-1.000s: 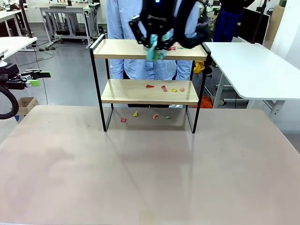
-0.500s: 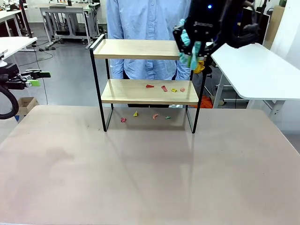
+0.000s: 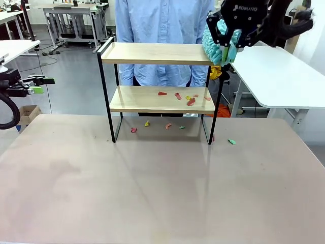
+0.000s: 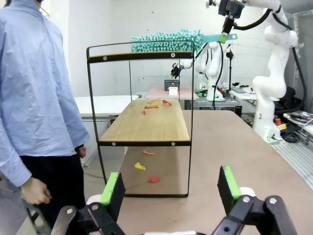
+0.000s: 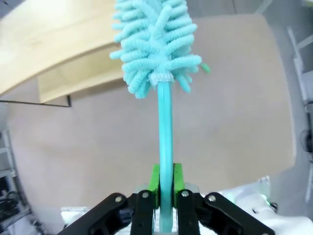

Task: Clean the shelf.
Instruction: Clean the specific section of the Shelf indicated by the human with the Duster.

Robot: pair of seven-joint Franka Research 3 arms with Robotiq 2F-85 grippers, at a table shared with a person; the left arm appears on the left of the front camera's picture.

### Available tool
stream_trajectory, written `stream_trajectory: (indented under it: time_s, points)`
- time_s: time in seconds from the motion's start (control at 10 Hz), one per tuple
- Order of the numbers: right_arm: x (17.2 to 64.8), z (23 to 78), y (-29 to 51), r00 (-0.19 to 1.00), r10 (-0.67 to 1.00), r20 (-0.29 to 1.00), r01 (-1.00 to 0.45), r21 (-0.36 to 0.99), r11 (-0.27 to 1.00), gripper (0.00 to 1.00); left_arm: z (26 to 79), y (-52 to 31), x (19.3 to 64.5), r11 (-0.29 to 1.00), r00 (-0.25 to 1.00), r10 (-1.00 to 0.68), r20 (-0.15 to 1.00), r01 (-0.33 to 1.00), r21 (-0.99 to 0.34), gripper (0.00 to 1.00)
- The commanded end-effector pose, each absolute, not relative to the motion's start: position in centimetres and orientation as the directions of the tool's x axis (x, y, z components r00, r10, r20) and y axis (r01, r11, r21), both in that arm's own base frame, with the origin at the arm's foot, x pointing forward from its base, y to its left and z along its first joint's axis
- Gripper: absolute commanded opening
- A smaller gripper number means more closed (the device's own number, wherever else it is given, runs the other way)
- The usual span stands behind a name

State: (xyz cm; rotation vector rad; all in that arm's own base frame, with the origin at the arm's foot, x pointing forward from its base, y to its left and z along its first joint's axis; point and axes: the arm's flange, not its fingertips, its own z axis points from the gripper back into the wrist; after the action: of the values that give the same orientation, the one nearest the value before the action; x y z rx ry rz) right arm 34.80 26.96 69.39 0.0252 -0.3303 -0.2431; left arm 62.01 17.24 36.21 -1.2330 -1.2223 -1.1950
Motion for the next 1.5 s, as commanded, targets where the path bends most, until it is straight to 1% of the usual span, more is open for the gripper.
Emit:
stream_trajectory:
  time_s: [0.0,0.1,0.2,0.3,0.4,0.5,0.7,0.9,1.0,1.2,1.4]
  points:
    - [36.7,68.0,26.2,0.930,-0.261,0.260,0.256,0.054,0.965,0.13,36.5,17.2,61.8,-0.002,-0.001,0.028,1.000,1.000,0.001,1.00]
    - [36.7,68.0,26.2,0.930,-0.261,0.260,0.256,0.054,0.965,0.13,36.5,17.2,61.8,-0.002,-0.001,0.028,1.000,1.000,0.001,1.00]
    - [35.4,68.8,26.9,0.922,-0.245,0.301,0.239,0.058,0.969,0.13,36.5,17.2,61.8,-0.002,-0.001,0.028,1.000,1.000,0.001,1.00]
    - [34.6,69.9,26.4,0.892,-0.237,0.386,0.190,0.157,0.969,0.13,36.5,17.2,61.8,-0.002,-0.001,0.028,1.000,1.000,0.001,1.00]
    - [33.7,71.1,25.6,0.869,-0.224,0.441,0.135,0.225,0.965,0.13,36.5,17.2,61.8,-0.002,-0.001,0.028,1.000,1.000,0.001,1.00]
    - [32.9,71.8,24.9,0.857,-0.200,0.475,0.081,0.260,0.962,0.13,36.5,17.2,61.8,-0.002,-0.001,0.028,1.000,1.000,0.001,1.00]
    - [32.0,72.4,24.3,0.858,-0.105,0.503,-0.042,0.273,0.961,0.13,36.5,17.2,61.8,-0.002,-0.001,0.028,1.000,1.000,0.001,1.00]
    - [30.6,72.8,24.6,0.872,0.054,0.486,-0.221,0.293,0.930,0.13,36.5,17.2,61.8,-0.002,-0.001,0.028,1.000,1.000,0.001,1.00]
    - [29.6,72.8,25.1,0.866,0.171,0.469,-0.334,0.289,0.897,0.13,36.5,17.2,61.8,-0.002,-0.001,0.028,1.000,1.000,0.001,1.00]
    - [27.7,72.4,25.4,0.792,0.414,0.449,-0.561,0.268,0.783,0.13,36.5,17.2,61.8,-0.002,-0.001,0.028,1.000,1.000,0.001,1.00]
    - [26.3,71.1,25.8,0.679,0.608,0.412,-0.725,0.243,0.645,0.13,36.5,17.2,61.8,-0.002,-0.001,0.028,1.000,1.000,0.001,1.00]
